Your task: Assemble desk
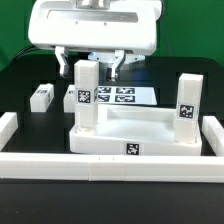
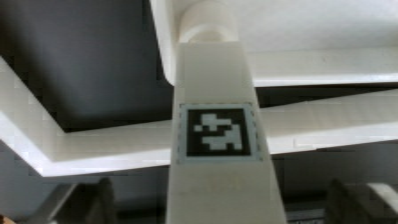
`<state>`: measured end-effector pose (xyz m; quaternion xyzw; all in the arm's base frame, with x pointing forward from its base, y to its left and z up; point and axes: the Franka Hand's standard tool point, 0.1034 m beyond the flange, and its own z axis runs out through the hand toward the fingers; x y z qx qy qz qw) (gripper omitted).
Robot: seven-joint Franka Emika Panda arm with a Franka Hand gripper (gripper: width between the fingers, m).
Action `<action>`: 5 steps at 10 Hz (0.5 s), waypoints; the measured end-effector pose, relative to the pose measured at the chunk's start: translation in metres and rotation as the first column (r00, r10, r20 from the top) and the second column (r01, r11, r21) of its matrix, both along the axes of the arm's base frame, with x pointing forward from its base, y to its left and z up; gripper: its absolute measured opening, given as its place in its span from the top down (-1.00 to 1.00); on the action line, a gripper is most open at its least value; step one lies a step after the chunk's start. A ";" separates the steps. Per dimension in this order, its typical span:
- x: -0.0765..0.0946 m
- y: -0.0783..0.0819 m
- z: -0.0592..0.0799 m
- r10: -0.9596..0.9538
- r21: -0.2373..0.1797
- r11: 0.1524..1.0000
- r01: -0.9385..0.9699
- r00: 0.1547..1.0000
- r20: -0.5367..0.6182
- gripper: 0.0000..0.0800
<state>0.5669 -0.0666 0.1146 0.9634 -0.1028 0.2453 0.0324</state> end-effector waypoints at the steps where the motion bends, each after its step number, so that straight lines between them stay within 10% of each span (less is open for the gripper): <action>1: 0.000 0.001 0.001 0.002 0.001 1.000 -0.002 1.000 0.001 -0.56; 5: 0.007 0.005 0.034 0.005 0.061 0.998 -0.002 0.999 -0.038 -0.62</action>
Offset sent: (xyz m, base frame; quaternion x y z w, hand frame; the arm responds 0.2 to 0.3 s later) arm 0.0061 -0.0145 0.0409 -0.0218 -0.0405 -0.0220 0.9987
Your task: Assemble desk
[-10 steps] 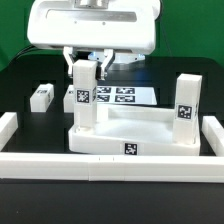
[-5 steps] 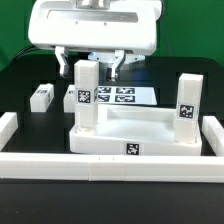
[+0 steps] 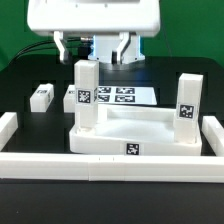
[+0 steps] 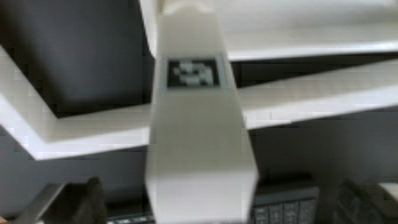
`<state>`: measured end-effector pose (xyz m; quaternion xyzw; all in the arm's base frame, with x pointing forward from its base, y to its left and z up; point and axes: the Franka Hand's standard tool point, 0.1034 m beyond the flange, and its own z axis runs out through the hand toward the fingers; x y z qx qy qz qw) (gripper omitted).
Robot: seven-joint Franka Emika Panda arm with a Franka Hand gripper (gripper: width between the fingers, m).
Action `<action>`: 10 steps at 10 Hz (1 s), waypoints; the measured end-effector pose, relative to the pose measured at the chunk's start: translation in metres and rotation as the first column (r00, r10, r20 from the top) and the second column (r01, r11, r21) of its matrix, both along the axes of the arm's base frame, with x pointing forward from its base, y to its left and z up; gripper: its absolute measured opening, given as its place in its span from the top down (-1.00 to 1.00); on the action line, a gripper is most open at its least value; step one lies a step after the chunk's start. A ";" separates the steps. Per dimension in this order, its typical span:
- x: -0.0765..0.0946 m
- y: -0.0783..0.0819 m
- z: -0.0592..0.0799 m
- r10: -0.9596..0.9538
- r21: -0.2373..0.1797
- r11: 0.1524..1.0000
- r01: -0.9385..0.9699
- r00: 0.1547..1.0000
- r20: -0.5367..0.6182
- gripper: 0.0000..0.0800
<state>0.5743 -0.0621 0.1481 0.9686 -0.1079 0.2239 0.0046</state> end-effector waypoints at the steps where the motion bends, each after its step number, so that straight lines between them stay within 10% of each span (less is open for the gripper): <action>1: 0.002 0.001 0.009 0.002 0.015 1.000 -0.002 1.000 -0.011 -0.62; 7: 0.005 0.001 0.008 0.029 0.042 0.999 -0.026 0.997 -0.074 -0.62; 10: 0.012 -0.012 -0.002 0.058 0.125 0.992 -0.023 0.956 -0.286 -0.62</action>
Offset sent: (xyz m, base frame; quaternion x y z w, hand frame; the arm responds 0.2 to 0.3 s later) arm 0.0000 0.0000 0.0000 0.0000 0.0000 0.0000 1.0000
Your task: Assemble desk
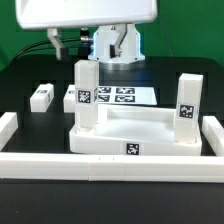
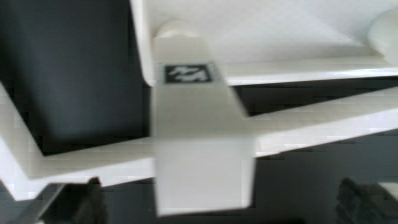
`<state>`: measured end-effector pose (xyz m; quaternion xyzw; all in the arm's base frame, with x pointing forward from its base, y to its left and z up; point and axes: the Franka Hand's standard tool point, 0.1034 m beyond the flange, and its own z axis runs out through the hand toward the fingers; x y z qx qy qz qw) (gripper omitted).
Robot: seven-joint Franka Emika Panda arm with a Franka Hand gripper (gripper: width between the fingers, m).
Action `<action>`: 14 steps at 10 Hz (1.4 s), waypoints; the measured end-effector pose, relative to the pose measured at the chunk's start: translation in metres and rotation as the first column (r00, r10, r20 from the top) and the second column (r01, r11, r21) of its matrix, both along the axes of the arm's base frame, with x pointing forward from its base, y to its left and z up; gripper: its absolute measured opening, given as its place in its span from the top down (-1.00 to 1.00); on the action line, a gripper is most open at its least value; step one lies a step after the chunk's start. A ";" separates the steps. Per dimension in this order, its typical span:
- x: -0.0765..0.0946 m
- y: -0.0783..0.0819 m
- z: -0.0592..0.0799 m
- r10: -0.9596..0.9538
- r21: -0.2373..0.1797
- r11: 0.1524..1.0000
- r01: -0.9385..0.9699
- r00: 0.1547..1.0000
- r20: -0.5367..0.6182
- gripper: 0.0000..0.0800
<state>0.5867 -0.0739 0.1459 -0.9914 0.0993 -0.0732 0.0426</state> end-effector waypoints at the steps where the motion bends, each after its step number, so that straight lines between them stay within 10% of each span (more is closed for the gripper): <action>1: -0.001 -0.003 -0.001 0.009 0.021 1.000 -0.008 0.999 -0.053 -0.62; 5: 0.000 -0.003 -0.002 0.025 0.061 0.998 -0.016 0.990 -0.141 -0.62; 12: 0.001 0.001 -0.017 -0.062 -0.017 0.998 0.060 0.990 -0.126 -0.62; 14: 0.000 -0.001 -0.018 -0.024 -0.017 1.000 0.021 0.991 -0.128 -0.05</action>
Offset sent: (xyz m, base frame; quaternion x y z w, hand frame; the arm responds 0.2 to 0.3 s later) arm 0.0000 0.0000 0.0000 0.0000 0.0000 0.0000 1.0000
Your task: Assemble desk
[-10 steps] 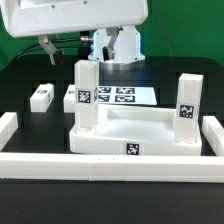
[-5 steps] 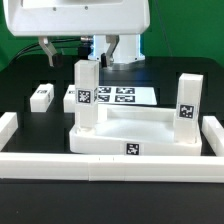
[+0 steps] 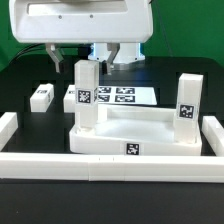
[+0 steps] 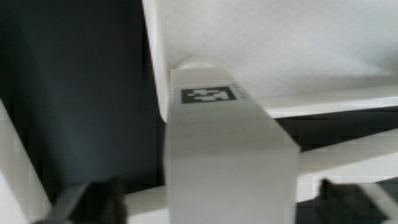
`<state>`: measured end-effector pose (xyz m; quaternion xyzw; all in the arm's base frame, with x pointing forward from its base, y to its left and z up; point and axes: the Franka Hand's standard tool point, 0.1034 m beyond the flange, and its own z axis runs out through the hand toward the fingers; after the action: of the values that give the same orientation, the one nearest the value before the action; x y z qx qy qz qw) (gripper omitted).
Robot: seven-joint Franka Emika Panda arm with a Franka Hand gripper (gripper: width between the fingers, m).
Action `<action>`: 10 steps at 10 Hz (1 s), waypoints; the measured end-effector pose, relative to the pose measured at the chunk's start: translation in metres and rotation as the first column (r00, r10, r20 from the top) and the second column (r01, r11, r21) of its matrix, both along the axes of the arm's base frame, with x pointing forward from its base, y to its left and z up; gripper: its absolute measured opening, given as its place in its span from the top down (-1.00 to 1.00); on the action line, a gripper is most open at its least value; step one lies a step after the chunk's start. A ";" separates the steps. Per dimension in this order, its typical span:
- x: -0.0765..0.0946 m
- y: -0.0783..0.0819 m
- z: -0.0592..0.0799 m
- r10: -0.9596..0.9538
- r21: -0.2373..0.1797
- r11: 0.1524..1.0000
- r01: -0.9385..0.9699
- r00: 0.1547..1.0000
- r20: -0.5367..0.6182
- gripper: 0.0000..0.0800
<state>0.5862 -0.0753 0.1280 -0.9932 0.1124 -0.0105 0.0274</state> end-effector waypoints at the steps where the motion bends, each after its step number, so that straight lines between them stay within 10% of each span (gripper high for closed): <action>1: 0.000 0.000 0.000 -0.002 0.000 1.000 0.002 1.000 0.001 -0.05; 2: 0.000 0.000 0.000 -0.002 -0.001 1.000 0.002 1.000 0.002 0.28; 10: 0.000 0.002 -0.001 -0.404 0.041 0.914 0.405 0.915 -0.017 0.28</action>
Offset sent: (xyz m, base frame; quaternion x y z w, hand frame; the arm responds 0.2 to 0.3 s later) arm 0.0000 0.0000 0.0000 0.0000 0.0000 0.0000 1.0000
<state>0.5862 -0.0736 0.1270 -0.9478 0.3156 -0.0093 0.0456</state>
